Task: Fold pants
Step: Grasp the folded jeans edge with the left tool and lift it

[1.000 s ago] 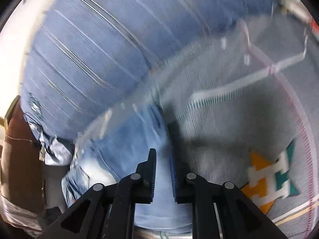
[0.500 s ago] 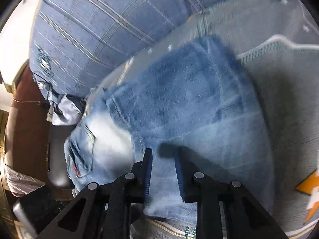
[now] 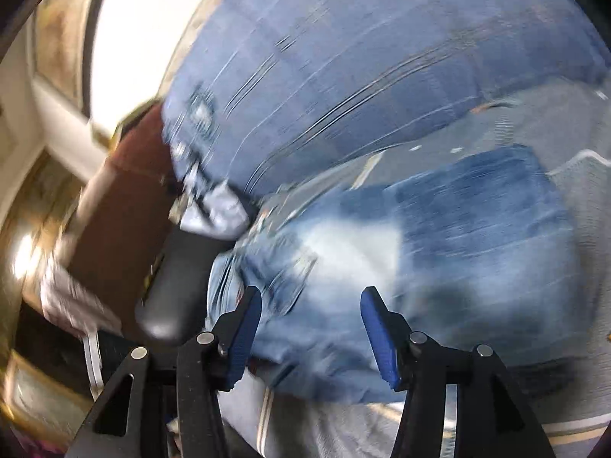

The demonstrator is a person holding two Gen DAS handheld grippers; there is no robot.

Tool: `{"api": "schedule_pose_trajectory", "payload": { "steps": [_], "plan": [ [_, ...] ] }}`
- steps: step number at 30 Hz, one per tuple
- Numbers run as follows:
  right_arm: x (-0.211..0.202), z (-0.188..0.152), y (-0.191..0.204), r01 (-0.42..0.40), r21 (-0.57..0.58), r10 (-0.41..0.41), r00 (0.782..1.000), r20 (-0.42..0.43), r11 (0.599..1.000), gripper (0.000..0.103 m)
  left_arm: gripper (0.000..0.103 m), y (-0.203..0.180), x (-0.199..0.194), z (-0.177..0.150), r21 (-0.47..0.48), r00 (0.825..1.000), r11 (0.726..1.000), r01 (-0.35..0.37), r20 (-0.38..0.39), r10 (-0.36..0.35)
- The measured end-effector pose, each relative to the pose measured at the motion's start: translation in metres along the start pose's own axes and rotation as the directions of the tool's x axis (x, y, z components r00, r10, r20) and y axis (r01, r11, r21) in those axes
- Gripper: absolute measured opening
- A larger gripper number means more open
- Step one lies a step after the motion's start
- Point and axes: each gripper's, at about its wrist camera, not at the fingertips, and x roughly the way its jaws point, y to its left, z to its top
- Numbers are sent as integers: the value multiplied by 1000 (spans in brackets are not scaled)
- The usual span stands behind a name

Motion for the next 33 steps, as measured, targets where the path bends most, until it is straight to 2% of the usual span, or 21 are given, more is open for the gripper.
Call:
{"api": "schedule_pose_trajectory", "payload": {
  "steps": [3, 5, 10, 13, 15, 18, 21, 25, 28, 29, 30, 31, 33],
  "plan": [
    [20, -16, 25, -8, -85, 2, 998, -66, 996, 52, 69, 24, -14, 7, -88, 999, 996, -29, 21, 30],
    [34, -26, 37, 9, -132, -22, 995, -98, 991, 52, 69, 42, -15, 12, -167, 996, 983, -79, 28, 84],
    [65, -39, 65, 3, -243, -40, 988, -150, 970, 52, 69, 67, -5, 14, -276, 994, 955, -109, -35, 103],
    [87, -37, 68, -8, -232, -36, 982, -184, 973, 51, 69, 74, -5, 15, -300, 994, 947, -112, -34, 107],
    [98, -37, 67, 5, -232, -52, 979, -199, 973, 43, 69, 79, -8, 18, -317, 993, 942, -113, -12, 115],
    [115, -45, 62, 48, -229, -109, 958, -266, 972, 34, 69, 84, -5, 23, -359, 992, 926, -117, 5, 127],
    [120, -56, 64, 60, -256, -139, 942, -305, 965, 32, 69, 87, 0, 27, -379, 992, 918, -114, 6, 126],
    [119, -58, 64, 51, -264, -140, 934, -329, 963, 32, 69, 83, 9, 39, -373, 986, 915, -156, -5, 167],
    [121, -58, 63, 43, -253, -130, 931, -340, 967, 32, 68, 85, 11, 47, -387, 985, 909, -154, 10, 171],
    [123, -58, 63, 43, -255, -131, 930, -342, 966, 32, 62, 85, 11, 46, -387, 984, 909, -155, 19, 176],
    [123, -59, 64, 43, -260, -134, 930, -343, 965, 32, 43, 85, 9, 44, -384, 981, 908, -167, 32, 194],
    [123, -59, 64, 42, -264, -135, 930, -343, 963, 32, 32, 83, 8, 43, -358, 977, 915, -184, 37, 211],
    [122, -60, 64, 40, -265, -134, 928, -347, 964, 32, 23, 78, 5, 41, -328, 976, 927, -180, 59, 210]
  ]
}}
